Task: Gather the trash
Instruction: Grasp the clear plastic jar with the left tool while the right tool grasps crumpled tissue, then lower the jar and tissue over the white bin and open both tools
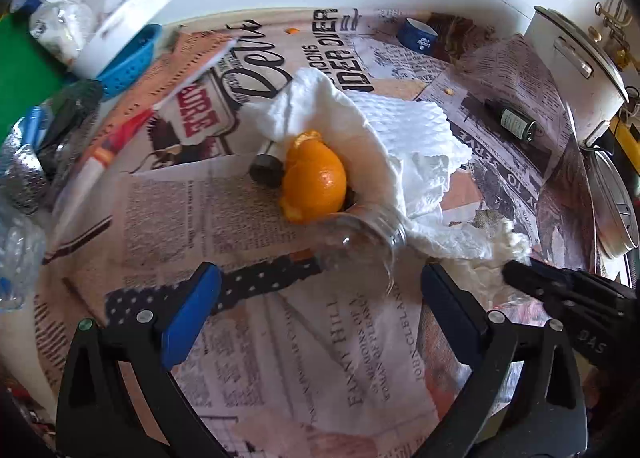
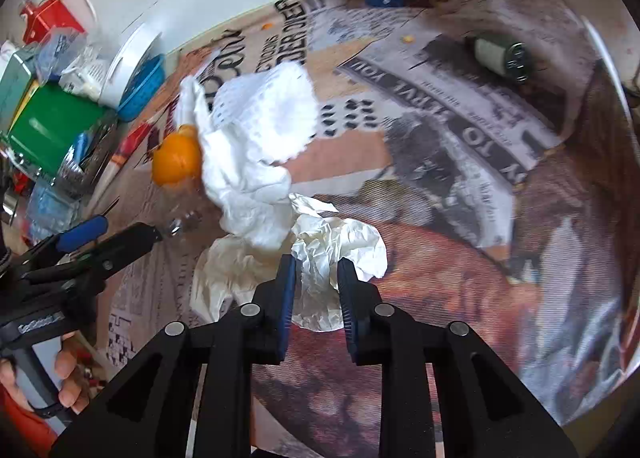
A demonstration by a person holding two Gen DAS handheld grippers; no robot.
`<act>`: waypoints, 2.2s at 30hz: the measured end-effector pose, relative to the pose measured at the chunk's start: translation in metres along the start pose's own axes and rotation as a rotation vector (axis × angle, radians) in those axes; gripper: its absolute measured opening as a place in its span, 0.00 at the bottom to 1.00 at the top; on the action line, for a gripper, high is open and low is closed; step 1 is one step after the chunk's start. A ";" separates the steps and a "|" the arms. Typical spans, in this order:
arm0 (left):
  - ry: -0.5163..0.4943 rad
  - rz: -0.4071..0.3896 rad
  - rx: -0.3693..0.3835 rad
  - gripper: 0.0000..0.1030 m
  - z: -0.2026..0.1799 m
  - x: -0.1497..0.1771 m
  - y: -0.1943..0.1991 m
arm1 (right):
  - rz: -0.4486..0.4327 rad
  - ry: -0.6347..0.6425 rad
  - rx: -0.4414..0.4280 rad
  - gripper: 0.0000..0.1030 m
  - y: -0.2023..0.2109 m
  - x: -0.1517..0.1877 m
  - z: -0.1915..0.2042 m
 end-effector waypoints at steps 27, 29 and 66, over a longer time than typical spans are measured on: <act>0.126 -0.087 -0.054 0.62 -0.016 0.009 0.026 | -0.184 0.039 -0.006 0.14 0.083 -0.042 -0.035; 0.132 -0.112 -0.071 0.62 -0.015 0.008 0.046 | -0.200 0.058 -0.026 0.14 0.093 -0.042 -0.026; -0.026 -0.219 -0.004 0.62 -0.005 0.264 0.269 | -0.286 0.031 -0.025 0.14 0.207 0.238 0.074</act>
Point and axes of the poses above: each gripper's, at about its wrist camera, not at the fingertips, and y roughly against the way its jaws point, z to its left, x to its underside, the point moved 8 cm from there along -y, roughly the way its jaws point, and after that the axes turned 15 degrees about -y, right-handed, at the moved point
